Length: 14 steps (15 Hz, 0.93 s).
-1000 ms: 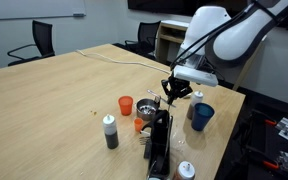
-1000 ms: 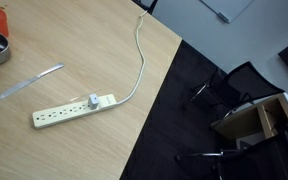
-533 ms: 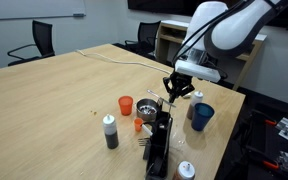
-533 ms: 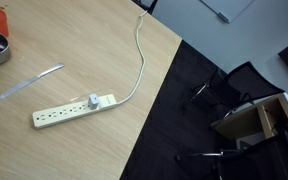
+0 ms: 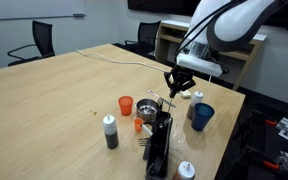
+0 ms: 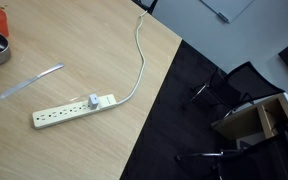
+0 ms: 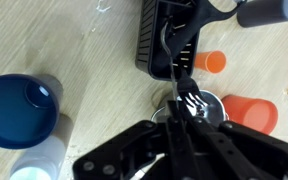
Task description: Remove the spoon from the rack and put it on the table
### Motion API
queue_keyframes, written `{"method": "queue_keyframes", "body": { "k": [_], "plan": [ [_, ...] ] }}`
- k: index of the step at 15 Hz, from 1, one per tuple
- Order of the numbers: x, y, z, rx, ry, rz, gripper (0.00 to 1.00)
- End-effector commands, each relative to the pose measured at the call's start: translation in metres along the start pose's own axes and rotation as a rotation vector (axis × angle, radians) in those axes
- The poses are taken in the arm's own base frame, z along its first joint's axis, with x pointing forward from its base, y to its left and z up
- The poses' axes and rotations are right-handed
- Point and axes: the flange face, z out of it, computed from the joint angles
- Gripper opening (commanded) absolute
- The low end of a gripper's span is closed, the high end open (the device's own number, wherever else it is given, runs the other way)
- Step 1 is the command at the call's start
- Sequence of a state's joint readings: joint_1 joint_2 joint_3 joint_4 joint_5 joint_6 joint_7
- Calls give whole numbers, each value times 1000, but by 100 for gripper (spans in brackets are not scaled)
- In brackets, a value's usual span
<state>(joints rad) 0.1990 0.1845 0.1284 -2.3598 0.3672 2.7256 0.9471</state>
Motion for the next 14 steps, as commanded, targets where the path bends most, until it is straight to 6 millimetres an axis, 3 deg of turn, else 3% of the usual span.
{"method": "queue_keyframes", "body": {
  "k": [1, 7, 11, 14],
  "plan": [
    [4, 8, -28, 20, 22, -6, 1],
    [5, 21, -73, 66, 21, 21, 1],
    [10, 44, -85, 48, 116, 7, 1],
    [11, 54, -83, 47, 167, -18, 1]
  ]
}}
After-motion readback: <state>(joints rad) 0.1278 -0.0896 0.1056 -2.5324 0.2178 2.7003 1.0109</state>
